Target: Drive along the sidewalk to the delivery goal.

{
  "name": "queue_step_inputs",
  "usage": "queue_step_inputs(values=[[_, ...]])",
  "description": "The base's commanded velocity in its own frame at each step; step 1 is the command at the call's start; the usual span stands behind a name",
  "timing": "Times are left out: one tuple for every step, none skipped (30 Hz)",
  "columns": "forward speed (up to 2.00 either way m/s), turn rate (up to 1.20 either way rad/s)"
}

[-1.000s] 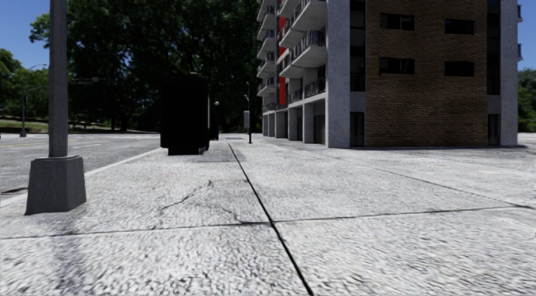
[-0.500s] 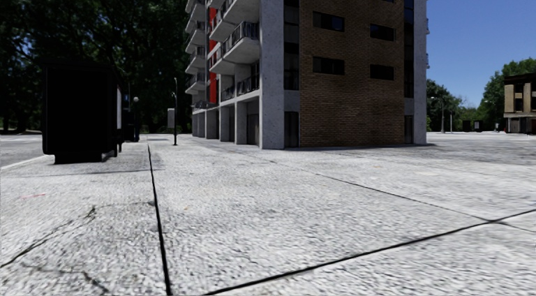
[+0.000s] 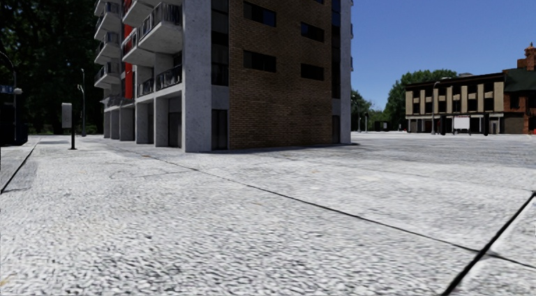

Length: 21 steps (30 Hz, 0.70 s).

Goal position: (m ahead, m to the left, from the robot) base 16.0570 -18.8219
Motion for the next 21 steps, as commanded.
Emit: queue_step_inputs(values=[[2.0, -0.62], [2.0, -0.62], [2.0, -0.62], [2.0, -0.62], [2.0, -0.62], [2.0, -0.62], [2.0, -0.62], [2.0, -0.62], [2.0, -0.62], [2.0, -0.62], [2.0, -0.62], [2.0, -0.62], [2.0, -0.62], [2.0, -0.62], [2.0, -0.62], [2.0, -0.62], [2.0, -0.62], [2.0, -0.62], [2.0, -0.62], [2.0, -0.62], [2.0, -0.62]])
